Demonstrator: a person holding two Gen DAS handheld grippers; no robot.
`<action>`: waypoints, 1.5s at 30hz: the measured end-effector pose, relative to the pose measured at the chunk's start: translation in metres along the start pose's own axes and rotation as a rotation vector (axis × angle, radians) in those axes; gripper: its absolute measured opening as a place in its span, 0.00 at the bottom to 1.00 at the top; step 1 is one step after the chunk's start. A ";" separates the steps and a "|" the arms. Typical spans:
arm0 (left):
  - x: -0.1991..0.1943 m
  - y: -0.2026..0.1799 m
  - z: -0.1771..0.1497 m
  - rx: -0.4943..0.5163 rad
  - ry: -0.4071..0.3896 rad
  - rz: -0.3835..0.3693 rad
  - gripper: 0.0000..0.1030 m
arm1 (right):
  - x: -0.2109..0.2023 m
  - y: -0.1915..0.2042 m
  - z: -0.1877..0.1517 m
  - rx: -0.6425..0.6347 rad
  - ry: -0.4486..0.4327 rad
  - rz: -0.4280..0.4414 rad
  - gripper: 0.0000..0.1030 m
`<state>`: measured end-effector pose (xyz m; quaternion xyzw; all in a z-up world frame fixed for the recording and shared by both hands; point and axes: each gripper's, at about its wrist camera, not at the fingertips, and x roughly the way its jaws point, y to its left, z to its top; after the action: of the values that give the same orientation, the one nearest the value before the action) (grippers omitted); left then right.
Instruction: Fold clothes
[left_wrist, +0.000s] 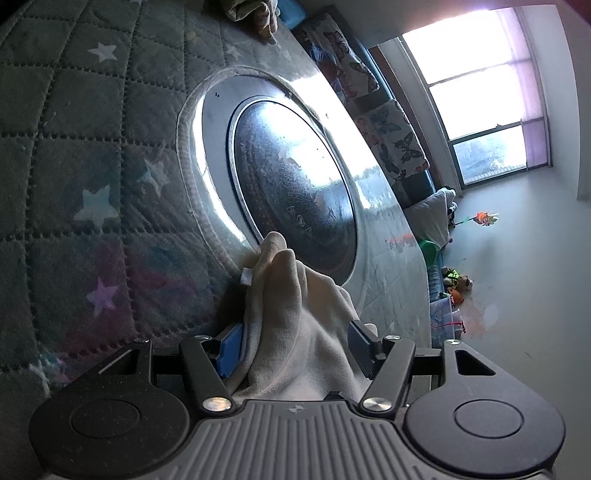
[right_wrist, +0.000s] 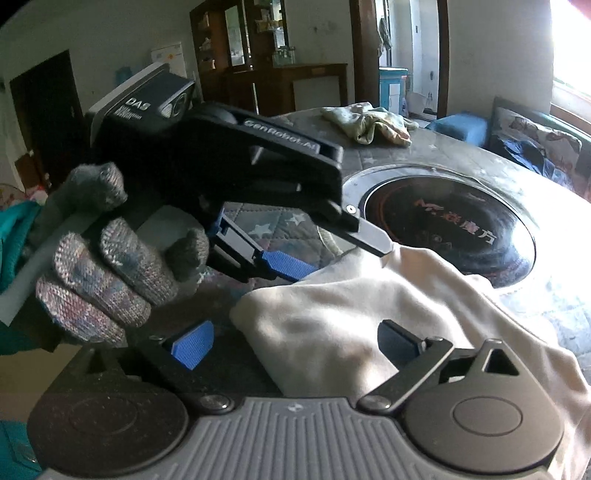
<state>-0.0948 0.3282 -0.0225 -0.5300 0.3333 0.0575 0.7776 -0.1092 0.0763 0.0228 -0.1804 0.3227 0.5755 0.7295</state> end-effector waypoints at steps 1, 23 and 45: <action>0.000 0.000 0.000 0.000 0.001 0.000 0.63 | -0.001 -0.002 0.000 0.011 0.000 0.009 0.95; 0.001 -0.002 0.006 0.023 0.045 0.026 0.61 | 0.001 0.050 -0.005 -0.255 -0.057 -0.024 0.62; 0.013 -0.008 -0.009 -0.010 0.097 -0.044 0.62 | -0.047 -0.027 -0.001 0.182 -0.194 0.140 0.05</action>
<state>-0.0848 0.3132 -0.0255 -0.5434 0.3585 0.0163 0.7589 -0.0901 0.0345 0.0511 -0.0342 0.3133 0.6079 0.7288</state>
